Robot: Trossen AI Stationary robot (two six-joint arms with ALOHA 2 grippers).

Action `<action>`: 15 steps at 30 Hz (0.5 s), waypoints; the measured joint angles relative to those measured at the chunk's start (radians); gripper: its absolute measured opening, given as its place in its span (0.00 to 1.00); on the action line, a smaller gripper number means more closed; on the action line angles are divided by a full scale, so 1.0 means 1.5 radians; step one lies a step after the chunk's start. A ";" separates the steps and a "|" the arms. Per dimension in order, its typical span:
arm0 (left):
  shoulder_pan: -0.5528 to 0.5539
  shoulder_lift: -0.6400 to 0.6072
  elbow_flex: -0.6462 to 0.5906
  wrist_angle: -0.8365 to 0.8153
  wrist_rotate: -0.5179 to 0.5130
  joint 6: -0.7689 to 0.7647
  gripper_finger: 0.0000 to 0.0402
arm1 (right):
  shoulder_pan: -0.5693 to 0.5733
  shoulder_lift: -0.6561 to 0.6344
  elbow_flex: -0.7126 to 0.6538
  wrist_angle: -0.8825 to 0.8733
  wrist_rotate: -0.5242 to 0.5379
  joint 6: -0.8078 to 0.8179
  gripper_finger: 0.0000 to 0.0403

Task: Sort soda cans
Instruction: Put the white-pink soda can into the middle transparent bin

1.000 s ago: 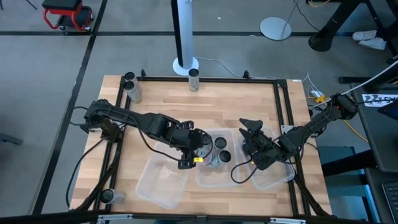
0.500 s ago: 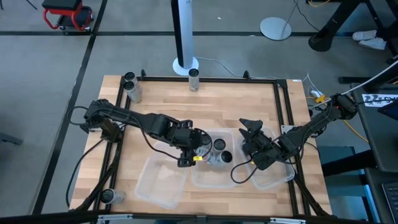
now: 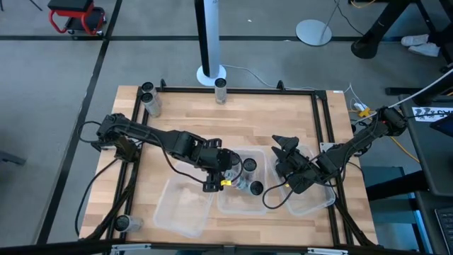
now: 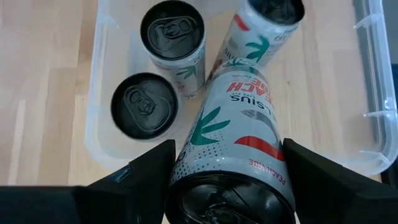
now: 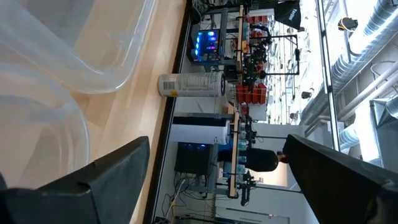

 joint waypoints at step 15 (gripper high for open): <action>0.001 0.024 0.001 -0.034 -0.006 -0.001 0.63 | 0.000 0.001 0.000 0.038 -0.001 -0.020 0.92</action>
